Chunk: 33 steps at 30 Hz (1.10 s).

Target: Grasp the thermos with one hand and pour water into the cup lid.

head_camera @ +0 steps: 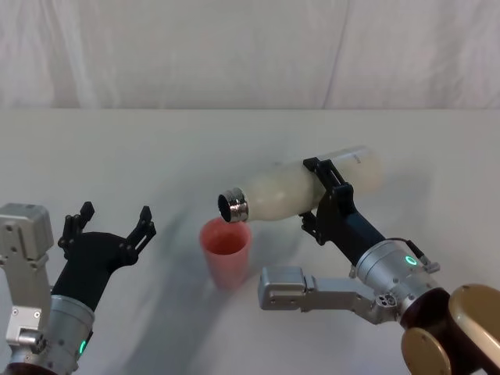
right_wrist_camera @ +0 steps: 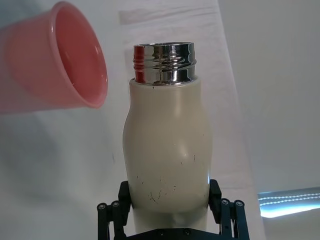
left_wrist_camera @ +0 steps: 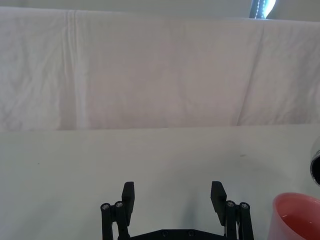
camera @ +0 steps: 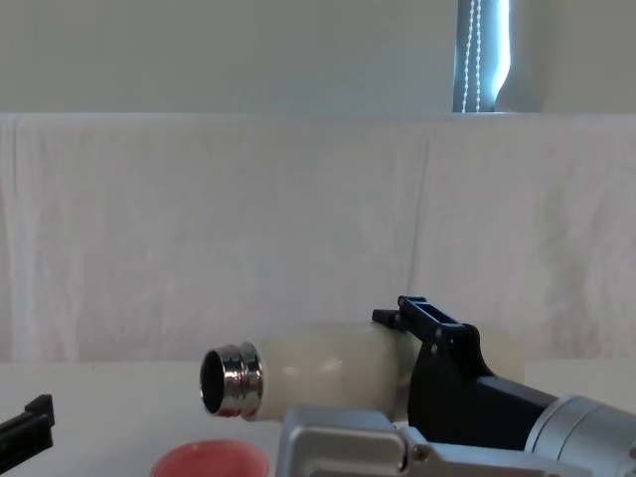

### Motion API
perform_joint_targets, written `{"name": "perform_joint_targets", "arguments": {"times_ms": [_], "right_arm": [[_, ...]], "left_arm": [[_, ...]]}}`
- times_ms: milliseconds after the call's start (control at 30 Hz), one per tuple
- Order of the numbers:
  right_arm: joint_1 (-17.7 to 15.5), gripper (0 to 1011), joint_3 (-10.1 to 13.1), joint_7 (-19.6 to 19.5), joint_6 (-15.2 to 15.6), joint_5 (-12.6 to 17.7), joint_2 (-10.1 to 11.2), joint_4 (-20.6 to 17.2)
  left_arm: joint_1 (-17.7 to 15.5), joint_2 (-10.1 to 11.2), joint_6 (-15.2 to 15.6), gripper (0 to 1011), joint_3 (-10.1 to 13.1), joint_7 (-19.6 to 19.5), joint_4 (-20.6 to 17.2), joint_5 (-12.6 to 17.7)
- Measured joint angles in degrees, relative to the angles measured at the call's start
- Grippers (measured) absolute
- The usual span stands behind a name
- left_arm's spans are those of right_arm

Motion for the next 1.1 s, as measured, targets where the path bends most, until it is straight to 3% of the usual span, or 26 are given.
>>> {"name": "perform_joint_targets", "arguments": {"times_ms": [1100], "right_arm": [[3.3,950,-1.2,0.6,-0.3,-1.5,2.6,2.4]], "left_arm": [[0.0,0.0,0.0,1001,0.0,0.0,0.0,0.0]]}}
